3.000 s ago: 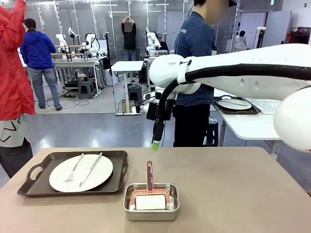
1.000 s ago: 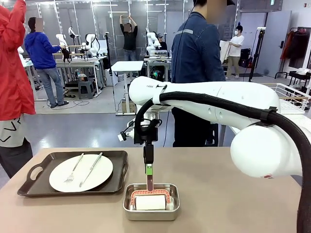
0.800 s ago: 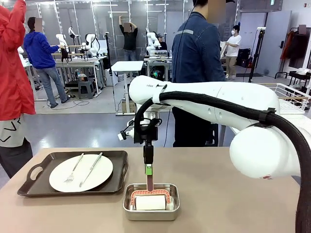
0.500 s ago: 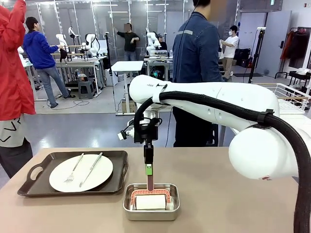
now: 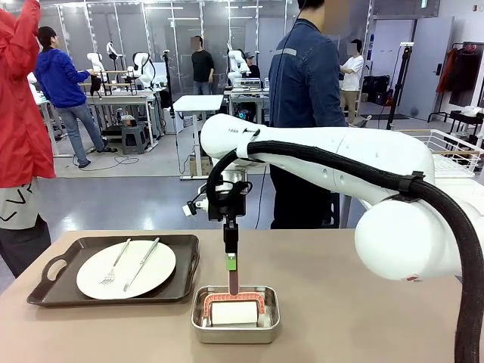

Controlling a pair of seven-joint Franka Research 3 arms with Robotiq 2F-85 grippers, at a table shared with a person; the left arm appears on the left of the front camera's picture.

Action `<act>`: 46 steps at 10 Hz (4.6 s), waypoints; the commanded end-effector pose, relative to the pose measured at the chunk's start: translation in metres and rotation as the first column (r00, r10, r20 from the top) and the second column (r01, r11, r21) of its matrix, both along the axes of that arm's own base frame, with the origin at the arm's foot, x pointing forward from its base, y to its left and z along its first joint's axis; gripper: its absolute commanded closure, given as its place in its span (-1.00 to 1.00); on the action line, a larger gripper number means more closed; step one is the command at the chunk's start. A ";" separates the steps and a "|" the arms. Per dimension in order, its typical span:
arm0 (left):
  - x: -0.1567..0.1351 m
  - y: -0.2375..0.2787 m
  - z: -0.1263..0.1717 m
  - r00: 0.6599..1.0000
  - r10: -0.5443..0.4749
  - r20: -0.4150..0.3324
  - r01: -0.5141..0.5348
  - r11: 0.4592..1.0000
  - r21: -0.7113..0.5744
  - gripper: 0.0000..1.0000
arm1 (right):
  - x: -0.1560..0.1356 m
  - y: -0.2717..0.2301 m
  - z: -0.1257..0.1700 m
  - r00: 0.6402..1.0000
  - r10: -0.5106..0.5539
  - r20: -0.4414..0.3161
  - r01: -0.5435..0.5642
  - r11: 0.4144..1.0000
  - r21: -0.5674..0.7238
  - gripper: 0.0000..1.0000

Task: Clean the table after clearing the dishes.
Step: When the left (or right) Handle tray is removed, use the left hand (or right hand) to clean the left (or right) side of the table with the Lint Roller.

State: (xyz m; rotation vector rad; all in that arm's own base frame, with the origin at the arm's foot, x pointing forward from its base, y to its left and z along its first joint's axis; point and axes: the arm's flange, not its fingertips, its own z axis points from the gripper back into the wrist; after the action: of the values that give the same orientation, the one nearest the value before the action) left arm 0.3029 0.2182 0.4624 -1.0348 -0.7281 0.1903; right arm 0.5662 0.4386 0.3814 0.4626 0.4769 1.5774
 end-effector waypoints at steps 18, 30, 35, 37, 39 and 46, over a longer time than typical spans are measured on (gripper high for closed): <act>-0.001 0.002 0.001 1.000 -0.005 0.023 0.005 1.000 -0.006 -1.00 | -0.080 -0.252 0.091 0.217 -0.965 0.145 0.973 0.226 0.044 0.69; -0.001 0.002 0.001 1.000 -0.005 0.023 0.005 1.000 -0.006 -1.00 | -0.028 -0.323 0.010 -0.130 -0.988 -0.084 0.991 -0.130 0.001 0.57; -0.001 0.002 0.001 1.000 -0.005 0.023 0.005 1.000 -0.006 -1.00 | -0.017 -0.326 -0.023 -0.084 -0.991 -0.105 0.996 -0.086 0.011 0.57; -0.001 0.002 0.001 1.000 -0.005 0.023 0.005 1.000 -0.006 -1.00 | -0.018 -0.336 -0.038 -0.069 -0.993 -0.091 0.998 -0.070 0.005 0.57; -0.001 0.002 0.001 1.000 -0.005 0.023 0.005 1.000 -0.006 -1.00 | -0.020 -0.365 -0.055 -0.112 -0.991 -0.068 0.993 -0.110 -0.033 0.57; -0.001 0.002 0.001 1.000 -0.005 0.023 0.005 1.000 -0.006 -1.00 | -0.036 -0.489 -0.065 -0.164 -0.986 0.018 0.982 -0.165 -0.094 0.57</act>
State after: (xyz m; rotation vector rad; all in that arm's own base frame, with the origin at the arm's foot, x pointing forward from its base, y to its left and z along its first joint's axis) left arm 0.3029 0.2183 0.4625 -1.0341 -0.7279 0.1904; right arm 0.5433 -0.0318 0.3446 0.7280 0.0198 -0.1442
